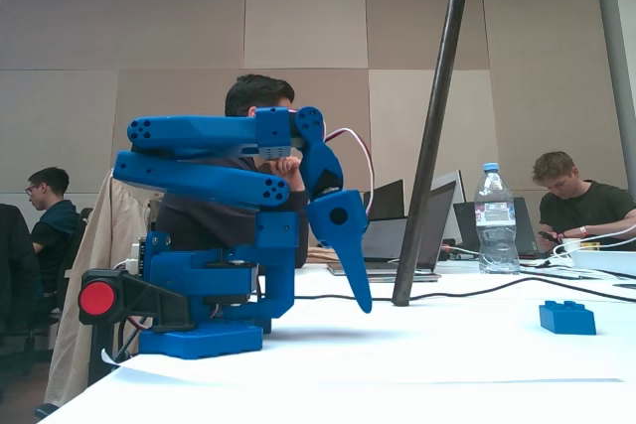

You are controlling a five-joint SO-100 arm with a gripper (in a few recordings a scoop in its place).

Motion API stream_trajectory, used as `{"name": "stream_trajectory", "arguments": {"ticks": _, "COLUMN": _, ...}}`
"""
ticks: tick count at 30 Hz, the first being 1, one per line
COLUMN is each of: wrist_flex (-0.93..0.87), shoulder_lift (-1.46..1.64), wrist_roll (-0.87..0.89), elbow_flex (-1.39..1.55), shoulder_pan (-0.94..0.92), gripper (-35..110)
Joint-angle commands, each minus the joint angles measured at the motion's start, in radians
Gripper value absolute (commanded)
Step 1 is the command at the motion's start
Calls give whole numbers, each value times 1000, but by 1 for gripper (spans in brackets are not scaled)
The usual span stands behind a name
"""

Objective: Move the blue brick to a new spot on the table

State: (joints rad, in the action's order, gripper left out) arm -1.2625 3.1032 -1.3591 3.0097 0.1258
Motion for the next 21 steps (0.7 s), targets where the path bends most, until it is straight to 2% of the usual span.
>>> {"name": "stream_trajectory", "arguments": {"ticks": 1, "wrist_flex": 21, "shoulder_lift": 143, "wrist_roll": -43, "elbow_flex": 123, "shoulder_pan": -35, "gripper": 0}}
{"name": "stream_trajectory", "arguments": {"ticks": 21, "wrist_flex": 32, "shoulder_lift": 233, "wrist_roll": -6, "elbow_flex": 192, "shoulder_pan": -48, "gripper": 0}}
